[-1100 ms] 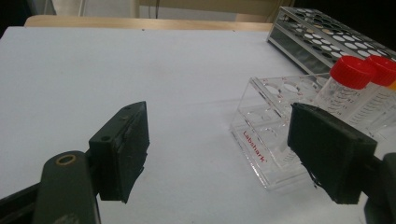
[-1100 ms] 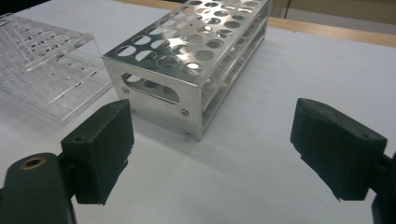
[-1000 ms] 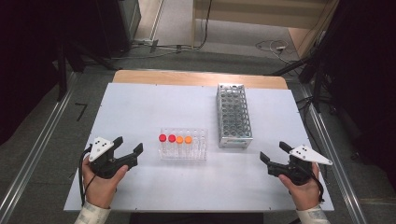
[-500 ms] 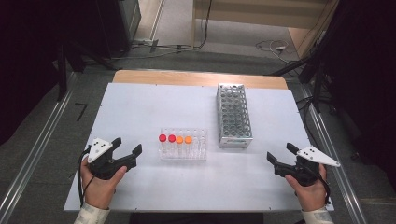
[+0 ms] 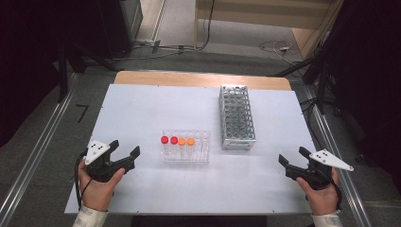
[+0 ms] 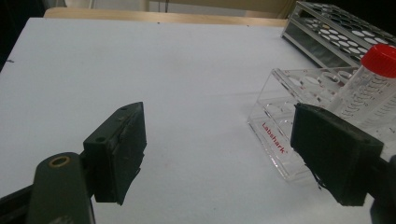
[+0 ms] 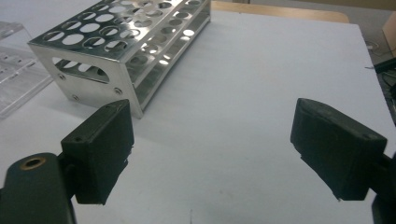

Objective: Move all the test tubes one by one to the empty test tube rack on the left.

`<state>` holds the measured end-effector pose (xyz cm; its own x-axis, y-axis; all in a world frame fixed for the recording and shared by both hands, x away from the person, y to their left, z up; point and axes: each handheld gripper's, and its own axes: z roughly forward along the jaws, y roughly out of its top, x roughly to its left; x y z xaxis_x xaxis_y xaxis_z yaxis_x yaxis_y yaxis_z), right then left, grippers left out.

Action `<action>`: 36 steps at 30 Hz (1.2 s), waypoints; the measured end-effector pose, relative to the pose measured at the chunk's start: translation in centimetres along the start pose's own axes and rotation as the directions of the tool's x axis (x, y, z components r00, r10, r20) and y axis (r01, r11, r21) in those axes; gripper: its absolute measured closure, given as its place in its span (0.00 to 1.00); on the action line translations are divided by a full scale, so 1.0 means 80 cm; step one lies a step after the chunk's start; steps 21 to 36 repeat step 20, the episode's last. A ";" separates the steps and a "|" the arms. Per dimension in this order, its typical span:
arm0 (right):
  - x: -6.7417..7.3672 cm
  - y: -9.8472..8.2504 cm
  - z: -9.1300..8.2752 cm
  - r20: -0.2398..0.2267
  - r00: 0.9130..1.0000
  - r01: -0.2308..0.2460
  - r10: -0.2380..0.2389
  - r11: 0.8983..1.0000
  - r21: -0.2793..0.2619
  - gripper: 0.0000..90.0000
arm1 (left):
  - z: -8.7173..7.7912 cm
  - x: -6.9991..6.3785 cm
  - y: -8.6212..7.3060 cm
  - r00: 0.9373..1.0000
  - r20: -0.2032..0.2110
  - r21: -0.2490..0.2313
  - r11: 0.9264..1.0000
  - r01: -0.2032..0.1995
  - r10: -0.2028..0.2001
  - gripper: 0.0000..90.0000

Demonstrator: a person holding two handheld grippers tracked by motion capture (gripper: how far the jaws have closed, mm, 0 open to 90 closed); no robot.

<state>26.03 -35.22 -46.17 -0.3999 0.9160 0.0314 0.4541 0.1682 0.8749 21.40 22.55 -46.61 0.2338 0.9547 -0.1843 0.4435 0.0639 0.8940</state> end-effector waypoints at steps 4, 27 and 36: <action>-0.007 -0.002 0.000 0.026 1.000 -0.002 0.002 1.000 0.002 0.13 | -0.001 0.003 -0.001 1.000 -0.005 0.002 1.000 0.003 -0.003 0.21; -0.028 -0.012 0.006 0.094 0.995 -0.023 0.019 0.999 0.038 0.13 | 0.004 0.020 -0.009 0.999 -0.044 0.032 0.999 0.015 -0.014 0.21; -0.028 -0.012 0.006 0.094 0.995 -0.023 0.019 0.999 0.038 0.13 | 0.004 0.020 -0.009 0.999 -0.044 0.032 0.999 0.015 -0.014 0.21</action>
